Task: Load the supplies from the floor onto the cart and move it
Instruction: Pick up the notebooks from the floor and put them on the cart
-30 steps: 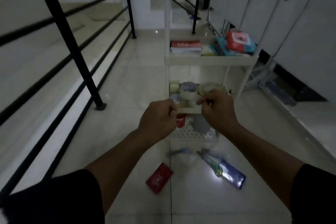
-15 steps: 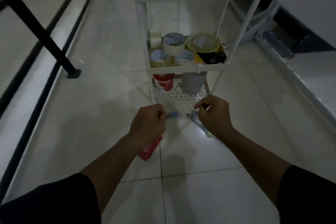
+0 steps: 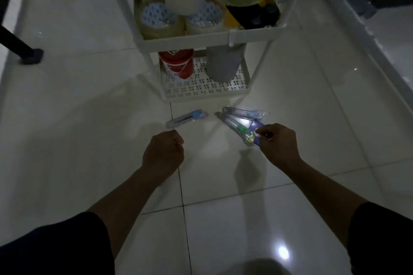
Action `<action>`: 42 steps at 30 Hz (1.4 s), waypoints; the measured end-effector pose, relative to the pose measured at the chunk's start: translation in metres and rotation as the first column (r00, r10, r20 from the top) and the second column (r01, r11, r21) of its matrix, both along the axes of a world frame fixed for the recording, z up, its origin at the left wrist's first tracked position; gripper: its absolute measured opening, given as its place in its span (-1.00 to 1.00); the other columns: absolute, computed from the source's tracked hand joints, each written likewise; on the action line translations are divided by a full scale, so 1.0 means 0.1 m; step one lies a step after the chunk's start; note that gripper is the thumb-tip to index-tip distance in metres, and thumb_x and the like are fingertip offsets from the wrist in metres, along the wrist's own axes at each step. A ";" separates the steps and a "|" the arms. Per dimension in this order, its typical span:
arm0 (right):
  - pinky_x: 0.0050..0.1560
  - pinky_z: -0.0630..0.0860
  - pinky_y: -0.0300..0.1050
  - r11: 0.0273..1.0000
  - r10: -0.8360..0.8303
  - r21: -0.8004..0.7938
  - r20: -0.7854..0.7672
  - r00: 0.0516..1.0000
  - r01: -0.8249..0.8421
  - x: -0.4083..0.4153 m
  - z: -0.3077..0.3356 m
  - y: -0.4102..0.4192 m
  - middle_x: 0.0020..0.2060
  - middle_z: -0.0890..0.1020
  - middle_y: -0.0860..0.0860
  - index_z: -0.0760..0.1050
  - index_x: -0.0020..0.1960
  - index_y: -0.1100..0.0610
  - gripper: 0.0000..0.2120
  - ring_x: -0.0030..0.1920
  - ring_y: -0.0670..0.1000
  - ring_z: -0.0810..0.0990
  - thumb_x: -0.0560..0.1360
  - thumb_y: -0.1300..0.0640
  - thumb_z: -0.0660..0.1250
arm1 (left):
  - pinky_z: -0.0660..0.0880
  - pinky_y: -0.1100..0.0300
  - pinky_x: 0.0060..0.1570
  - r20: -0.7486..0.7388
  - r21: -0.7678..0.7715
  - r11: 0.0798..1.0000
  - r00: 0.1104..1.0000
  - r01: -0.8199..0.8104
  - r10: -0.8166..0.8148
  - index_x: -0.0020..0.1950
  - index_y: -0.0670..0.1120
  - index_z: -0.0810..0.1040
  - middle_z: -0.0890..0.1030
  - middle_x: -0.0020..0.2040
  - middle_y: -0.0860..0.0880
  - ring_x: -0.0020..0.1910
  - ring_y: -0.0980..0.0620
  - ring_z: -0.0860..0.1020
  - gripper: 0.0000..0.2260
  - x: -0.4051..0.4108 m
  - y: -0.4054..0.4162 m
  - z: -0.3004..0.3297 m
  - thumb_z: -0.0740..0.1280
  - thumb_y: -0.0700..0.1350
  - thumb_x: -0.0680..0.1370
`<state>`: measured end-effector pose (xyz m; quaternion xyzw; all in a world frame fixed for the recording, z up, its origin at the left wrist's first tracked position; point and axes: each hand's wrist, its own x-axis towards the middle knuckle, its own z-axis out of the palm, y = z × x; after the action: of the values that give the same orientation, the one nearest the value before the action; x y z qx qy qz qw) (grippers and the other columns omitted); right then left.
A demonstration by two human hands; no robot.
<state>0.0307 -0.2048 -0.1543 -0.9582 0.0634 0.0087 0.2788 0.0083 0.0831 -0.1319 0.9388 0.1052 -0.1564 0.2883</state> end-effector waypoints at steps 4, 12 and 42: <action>-0.15 0.44 -0.14 0.997 -0.002 -0.077 -0.021 1.000 0.000 0.07 -0.24 -0.15 -0.22 0.67 0.17 0.68 -0.16 0.23 -0.84 -0.21 0.15 0.60 0.36 0.38 0.35 | 0.49 -0.04 0.05 -0.101 0.304 0.953 0.995 0.006 0.026 0.12 -0.16 0.51 0.51 0.09 -0.17 0.14 -0.20 0.46 -0.75 0.03 0.03 -0.23 0.33 -0.07 0.50; -0.24 0.57 -0.06 0.971 0.072 -0.200 -0.267 0.961 -0.128 0.21 -0.59 -0.51 -0.20 0.62 0.18 0.55 -0.16 0.19 -0.91 -0.28 0.13 0.57 0.35 0.24 0.41 | 0.46 -0.16 0.17 -0.257 0.389 0.913 0.937 -0.122 0.235 0.35 -0.23 0.31 0.42 0.25 -0.22 0.25 -0.24 0.41 -0.43 -0.07 0.10 -0.59 0.38 0.08 0.50; -0.05 0.45 0.07 0.999 0.016 0.033 -0.133 0.991 -0.012 -0.39 0.61 0.19 -0.11 0.58 0.02 0.40 0.06 0.09 -0.80 -0.09 0.13 0.57 0.46 0.24 0.28 | 0.45 0.00 0.02 0.102 0.140 0.990 0.995 0.002 -0.016 0.20 -0.15 0.45 0.55 0.07 -0.15 0.12 -0.19 0.52 -0.59 -0.26 -0.23 0.52 0.35 -0.27 0.36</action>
<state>-0.0083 -0.1858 -0.0933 -0.9513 0.0751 0.0756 0.2892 -0.0175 0.0606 -0.0798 0.9639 0.0968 -0.1015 0.2262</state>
